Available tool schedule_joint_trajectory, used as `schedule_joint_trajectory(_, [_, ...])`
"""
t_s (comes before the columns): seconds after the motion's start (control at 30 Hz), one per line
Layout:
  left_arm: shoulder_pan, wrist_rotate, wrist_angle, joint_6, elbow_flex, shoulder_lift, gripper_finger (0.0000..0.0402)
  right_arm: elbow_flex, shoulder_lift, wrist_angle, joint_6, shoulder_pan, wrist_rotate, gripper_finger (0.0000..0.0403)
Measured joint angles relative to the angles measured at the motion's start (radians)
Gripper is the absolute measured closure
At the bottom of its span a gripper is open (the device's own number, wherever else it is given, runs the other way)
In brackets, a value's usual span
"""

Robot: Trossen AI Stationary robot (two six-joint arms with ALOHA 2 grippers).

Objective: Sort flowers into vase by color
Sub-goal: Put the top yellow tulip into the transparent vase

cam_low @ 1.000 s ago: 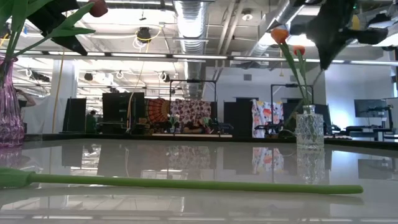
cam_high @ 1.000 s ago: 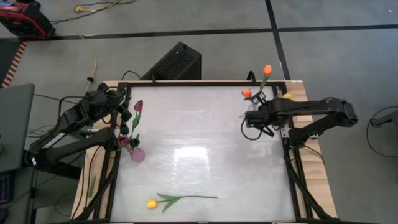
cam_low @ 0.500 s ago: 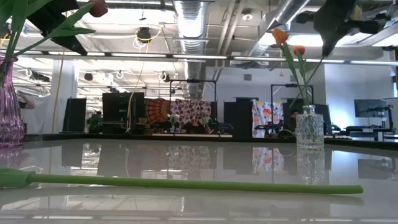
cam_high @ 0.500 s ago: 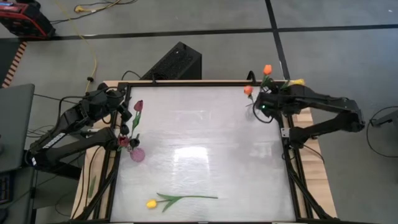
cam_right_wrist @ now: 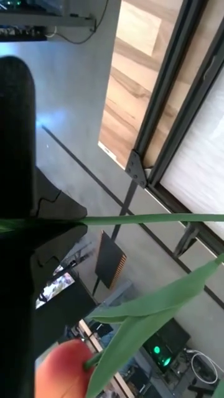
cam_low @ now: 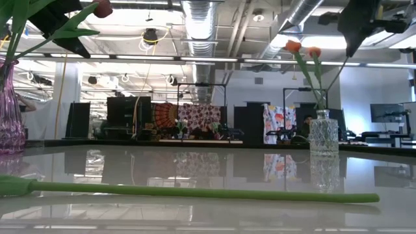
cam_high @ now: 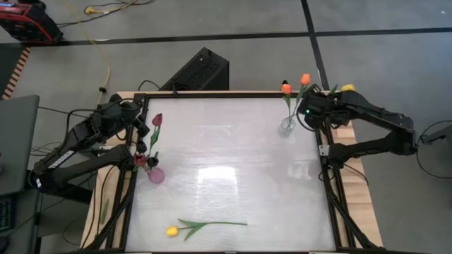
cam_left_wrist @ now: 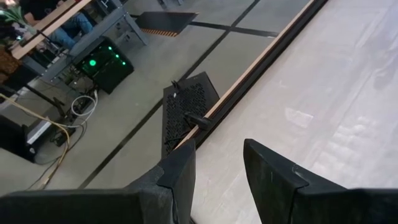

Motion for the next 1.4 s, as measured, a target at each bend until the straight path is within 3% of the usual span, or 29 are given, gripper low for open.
schedule_joint_trajectory(0.97, [0.0,-0.002,0.0,0.0,0.0,0.0,0.0276,0.0,0.013,0.0,-0.116,-0.003,0.053,0.0369])
schedule_joint_trajectory(1.2, [0.0,-0.026,0.0,0.0,0.0,0.0,0.0276,-0.001,0.029,0.0,-0.114,-0.002,-0.042,0.0369])
schedule_joint_trajectory(1.4, [0.0,-0.025,0.0,0.0,0.0,0.0,0.0276,-0.038,0.071,0.003,-0.098,-0.001,-0.062,0.0369])
